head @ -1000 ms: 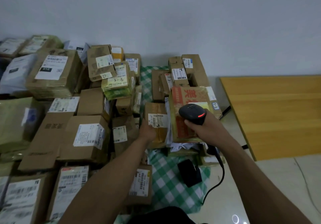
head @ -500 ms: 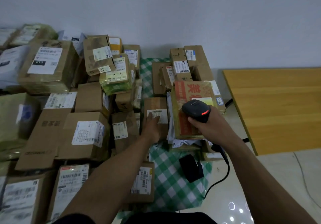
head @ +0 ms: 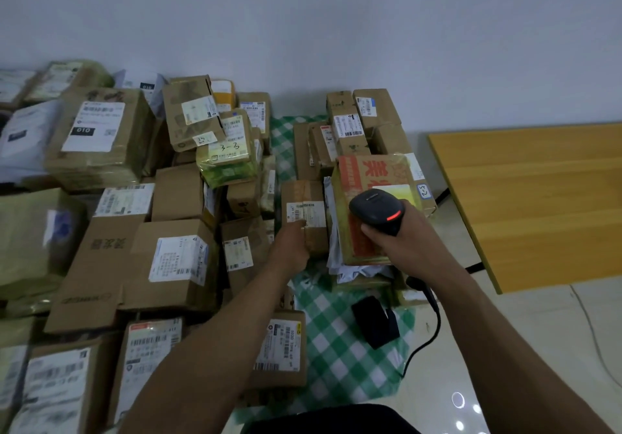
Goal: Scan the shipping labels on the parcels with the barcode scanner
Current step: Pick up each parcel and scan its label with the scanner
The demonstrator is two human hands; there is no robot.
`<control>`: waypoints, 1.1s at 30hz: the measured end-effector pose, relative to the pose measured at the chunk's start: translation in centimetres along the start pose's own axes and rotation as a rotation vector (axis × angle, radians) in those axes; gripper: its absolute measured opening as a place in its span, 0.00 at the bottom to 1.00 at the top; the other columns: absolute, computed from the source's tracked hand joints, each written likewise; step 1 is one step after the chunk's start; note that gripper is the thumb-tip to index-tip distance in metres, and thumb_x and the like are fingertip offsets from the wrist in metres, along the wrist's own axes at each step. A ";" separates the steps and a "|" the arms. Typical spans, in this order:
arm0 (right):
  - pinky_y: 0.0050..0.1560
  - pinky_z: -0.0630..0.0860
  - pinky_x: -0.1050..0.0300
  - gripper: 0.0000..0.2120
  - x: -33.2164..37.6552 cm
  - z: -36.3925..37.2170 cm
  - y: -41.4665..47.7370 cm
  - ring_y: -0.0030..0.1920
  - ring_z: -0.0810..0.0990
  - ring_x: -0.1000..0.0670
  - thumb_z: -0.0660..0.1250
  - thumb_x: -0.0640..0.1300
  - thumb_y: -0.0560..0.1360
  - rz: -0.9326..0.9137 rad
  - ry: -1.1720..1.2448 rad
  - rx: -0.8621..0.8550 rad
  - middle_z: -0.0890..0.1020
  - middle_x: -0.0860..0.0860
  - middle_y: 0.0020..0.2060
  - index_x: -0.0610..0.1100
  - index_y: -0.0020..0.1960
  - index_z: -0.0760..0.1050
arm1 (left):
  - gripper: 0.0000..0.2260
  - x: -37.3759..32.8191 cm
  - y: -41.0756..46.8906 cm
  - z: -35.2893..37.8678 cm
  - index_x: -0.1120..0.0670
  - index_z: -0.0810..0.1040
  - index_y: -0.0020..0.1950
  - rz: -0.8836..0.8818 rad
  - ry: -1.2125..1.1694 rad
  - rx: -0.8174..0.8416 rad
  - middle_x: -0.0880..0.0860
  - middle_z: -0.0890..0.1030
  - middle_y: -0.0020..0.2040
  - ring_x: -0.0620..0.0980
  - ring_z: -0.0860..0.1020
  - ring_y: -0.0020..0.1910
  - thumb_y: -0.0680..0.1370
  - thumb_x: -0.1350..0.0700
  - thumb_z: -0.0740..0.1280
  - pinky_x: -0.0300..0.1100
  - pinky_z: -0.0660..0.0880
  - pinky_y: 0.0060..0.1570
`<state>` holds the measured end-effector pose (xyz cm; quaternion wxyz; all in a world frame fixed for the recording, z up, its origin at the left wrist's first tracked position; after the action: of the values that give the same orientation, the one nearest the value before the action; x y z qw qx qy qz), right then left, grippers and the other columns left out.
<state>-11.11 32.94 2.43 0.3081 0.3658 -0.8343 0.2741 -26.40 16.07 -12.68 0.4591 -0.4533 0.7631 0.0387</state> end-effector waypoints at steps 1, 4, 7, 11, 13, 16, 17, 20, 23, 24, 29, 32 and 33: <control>0.57 0.79 0.47 0.25 0.3 -0.1 -0.5 0.57 0.81 0.50 0.77 0.56 0.74 -0.014 0.010 -0.009 0.81 0.53 0.57 0.50 0.66 0.73 | 0.25 -1.0 -1.5 -1.2 0.59 0.73 0.75 0.007 -0.011 -0.035 0.59 0.76 0.71 0.58 0.75 0.69 0.77 0.68 0.68 0.42 0.71 0.68; 0.47 0.77 0.54 0.22 1.0 0.1 -2.0 0.50 0.81 0.53 0.76 0.56 0.74 -0.048 0.055 -0.001 0.81 0.53 0.52 0.49 0.62 0.74 | 0.24 -2.1 -5.9 -3.9 0.54 0.73 0.76 0.031 0.010 -0.135 0.55 0.75 0.71 0.52 0.74 0.69 0.80 0.63 0.70 0.39 0.67 0.65; 0.44 0.74 0.57 0.18 1.8 1.1 -3.9 0.47 0.81 0.55 0.75 0.54 0.76 -0.079 0.081 0.052 0.81 0.52 0.49 0.49 0.61 0.75 | 0.20 -2.5 -10.7 -5.7 0.49 0.76 0.73 0.045 0.038 -0.210 0.49 0.77 0.69 0.48 0.75 0.66 0.81 0.54 0.71 0.41 0.70 0.63; 0.47 0.73 0.60 0.17 2.2 3.6 -6.4 0.47 0.78 0.59 0.74 0.51 0.79 -0.133 0.115 0.162 0.79 0.59 0.48 0.53 0.64 0.72 | 0.22 -1.9 -17.0 -6.5 0.50 0.74 0.75 0.065 -0.021 -0.336 0.47 0.74 0.68 0.46 0.73 0.66 0.81 0.57 0.71 0.39 0.71 0.64; 0.50 0.74 0.63 0.18 2.7 4.8 -7.8 0.50 0.78 0.62 0.74 0.49 0.79 -0.173 0.149 0.235 0.79 0.61 0.52 0.57 0.65 0.71 | 0.23 -0.4 -19.5 -6.4 0.49 0.72 0.76 0.015 -0.025 -0.425 0.49 0.72 0.71 0.51 0.72 0.69 0.81 0.55 0.71 0.41 0.70 0.66; 0.48 0.77 0.63 0.19 2.5 7.0 -9.3 0.48 0.81 0.60 0.72 0.49 0.80 -0.236 0.138 0.381 0.82 0.57 0.55 0.55 0.68 0.72 | 0.29 1.4 -23.2 -4.7 0.47 0.64 0.80 -0.119 -0.063 -0.568 0.52 0.67 0.76 0.54 0.65 0.75 0.81 0.49 0.70 0.53 0.68 0.73; 0.46 0.77 0.64 0.18 2.3 7.5 -9.7 0.46 0.81 0.59 0.72 0.48 0.80 -0.235 0.136 0.411 0.83 0.55 0.54 0.55 0.68 0.72 | 0.32 1.6 -24.6 -3.9 0.48 0.62 0.81 -0.182 -0.114 -0.647 0.53 0.65 0.77 0.54 0.63 0.76 0.80 0.48 0.71 0.55 0.66 0.73; 0.46 0.74 0.62 0.19 1.8 8.7 -11.2 0.47 0.80 0.61 0.71 0.48 0.81 -0.239 0.142 0.481 0.81 0.58 0.54 0.57 0.68 0.69 | 0.41 2.1 -28.2 -1.4 0.48 0.60 0.82 -0.367 -0.179 -0.845 0.54 0.59 0.80 0.56 0.57 0.79 0.74 0.48 0.78 0.58 0.61 0.75; 0.48 0.72 0.58 0.18 1.7 9.3 -12.9 0.45 0.78 0.58 0.70 0.48 0.82 -0.269 0.143 0.571 0.80 0.57 0.54 0.64 0.63 0.66 | 0.54 3.1 -29.9 1.1 0.53 0.52 0.84 -0.475 -0.285 -0.874 0.56 0.51 0.83 0.56 0.50 0.81 0.68 0.49 0.83 0.57 0.54 0.78; 0.47 0.72 0.59 0.17 1.5 9.4 -13.3 0.46 0.78 0.57 0.70 0.48 0.82 -0.274 0.136 0.577 0.80 0.57 0.53 0.65 0.60 0.66 | 0.58 3.7 -30.1 2.0 0.54 0.47 0.85 -0.498 -0.361 -0.864 0.56 0.48 0.84 0.56 0.48 0.82 0.68 0.48 0.83 0.56 0.52 0.79; 0.45 0.78 0.52 0.15 -0.4 9.4 -14.7 0.44 0.82 0.52 0.74 0.47 0.79 -0.254 0.168 0.520 0.84 0.54 0.51 0.59 0.61 0.74 | 0.70 5.2 -29.6 5.2 0.51 0.32 0.83 -0.585 -0.807 -0.782 0.56 0.59 0.82 0.56 0.61 0.80 0.63 0.44 0.85 0.54 0.60 0.79; 0.44 0.81 0.46 0.10 -1.6 9.3 -15.5 0.40 0.83 0.50 0.73 0.45 0.79 -0.252 0.155 0.528 0.85 0.49 0.45 0.56 0.58 0.78 | 0.67 5.2 -29.9 5.8 0.49 0.34 0.83 -0.580 -0.893 -0.771 0.56 0.63 0.81 0.56 0.65 0.78 0.65 0.50 0.85 0.52 0.63 0.78; 0.43 0.82 0.46 0.10 -2.0 9.3 -15.6 0.39 0.82 0.50 0.73 0.45 0.79 -0.252 0.152 0.533 0.85 0.47 0.44 0.54 0.58 0.78 | 0.66 5.0 -30.1 5.7 0.48 0.35 0.83 -0.561 -0.906 -0.781 0.56 0.62 0.82 0.56 0.65 0.78 0.66 0.53 0.85 0.52 0.63 0.78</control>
<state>-0.76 18.34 -1.54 0.2941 0.5129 -0.6556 0.4696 -1.55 -2.13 -8.96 0.5292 -0.7069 0.2772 0.3788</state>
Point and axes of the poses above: each hand's wrist, its own y-axis towards the middle knuckle, its own z-axis out of the palm, x = y × z, the point moved 7 cm from there along y, towards the middle knuckle
